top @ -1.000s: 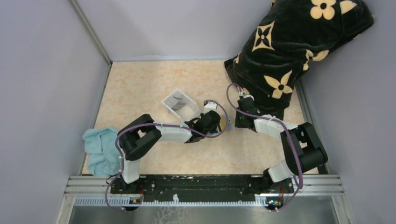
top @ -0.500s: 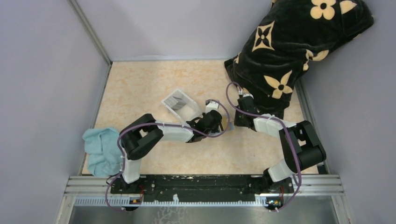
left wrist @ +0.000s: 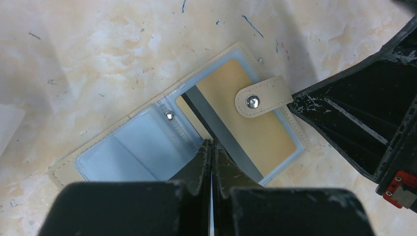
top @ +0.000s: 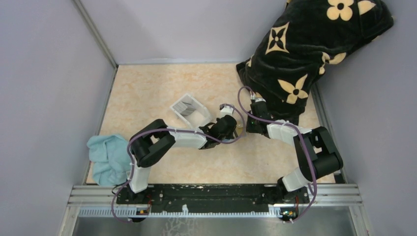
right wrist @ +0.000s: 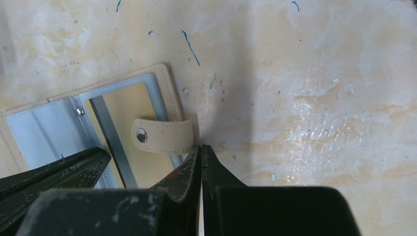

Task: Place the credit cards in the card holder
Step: Insert the credit card into the card holder.

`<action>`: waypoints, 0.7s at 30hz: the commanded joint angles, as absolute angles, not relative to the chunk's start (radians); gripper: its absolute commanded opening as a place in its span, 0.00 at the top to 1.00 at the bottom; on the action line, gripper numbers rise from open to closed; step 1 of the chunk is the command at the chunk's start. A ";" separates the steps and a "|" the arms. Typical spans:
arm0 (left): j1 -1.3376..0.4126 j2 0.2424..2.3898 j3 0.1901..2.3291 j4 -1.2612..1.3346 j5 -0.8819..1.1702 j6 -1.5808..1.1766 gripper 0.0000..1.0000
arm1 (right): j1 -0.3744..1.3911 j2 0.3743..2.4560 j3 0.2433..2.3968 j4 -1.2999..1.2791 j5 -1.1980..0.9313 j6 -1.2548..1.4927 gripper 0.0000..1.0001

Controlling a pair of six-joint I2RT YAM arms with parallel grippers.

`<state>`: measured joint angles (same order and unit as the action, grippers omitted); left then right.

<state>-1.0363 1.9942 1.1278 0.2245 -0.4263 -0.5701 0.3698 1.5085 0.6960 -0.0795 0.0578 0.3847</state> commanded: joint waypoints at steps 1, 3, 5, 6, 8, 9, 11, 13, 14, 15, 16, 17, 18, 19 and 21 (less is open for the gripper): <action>-1.046 2.025 1.162 0.236 -0.408 -0.578 1.00 | 0.368 1.522 0.707 -0.083 0.019 0.374 1.00; -1.046 2.032 1.168 0.236 -0.408 -0.578 1.00 | 0.370 1.520 0.707 -0.084 0.017 0.374 1.00; -1.046 2.034 1.170 0.238 -0.410 -0.581 1.00 | 0.373 1.518 0.706 -0.084 0.017 0.375 1.00; -1.046 2.034 1.169 0.242 -0.411 -0.581 1.00 | 0.374 1.516 0.704 -0.086 0.018 0.376 1.00; -1.046 2.024 1.168 0.240 -0.421 -0.583 1.00 | 0.374 1.509 0.704 -0.090 0.023 0.376 1.00; -1.046 2.013 1.165 0.236 -0.432 -0.585 0.99 | 0.374 1.503 0.705 -0.096 0.030 0.375 1.00; -1.046 1.980 1.158 0.223 -0.471 -0.587 0.93 | 0.374 1.486 0.712 -0.112 0.049 0.373 1.00; -1.046 1.936 1.145 0.212 -0.518 -0.587 0.88 | 0.374 1.458 0.721 -0.133 0.074 0.371 1.00; -1.046 1.913 1.138 0.203 -0.544 -0.587 0.86 | 0.374 1.438 0.724 -0.140 0.086 0.370 1.00; -1.046 1.890 1.132 0.193 -0.570 -0.588 0.83 | 0.374 1.416 0.728 -0.148 0.098 0.370 1.00; -1.046 1.863 1.124 0.182 -0.596 -0.589 0.80 | 0.374 1.396 0.733 -0.155 0.108 0.366 1.00; -1.046 1.838 1.113 0.177 -0.622 -0.589 0.78 | 0.374 1.376 0.741 -0.168 0.117 0.363 1.00; -1.046 1.810 1.101 0.174 -0.645 -0.590 0.75 | 0.375 1.358 0.751 -0.179 0.123 0.356 1.00; -1.046 1.782 1.084 0.169 -0.667 -0.595 0.71 | 0.374 1.337 0.761 -0.186 0.129 0.350 1.00; -1.046 1.723 1.065 0.154 -0.695 -0.598 0.66 | 0.376 1.300 0.783 -0.197 0.136 0.339 0.98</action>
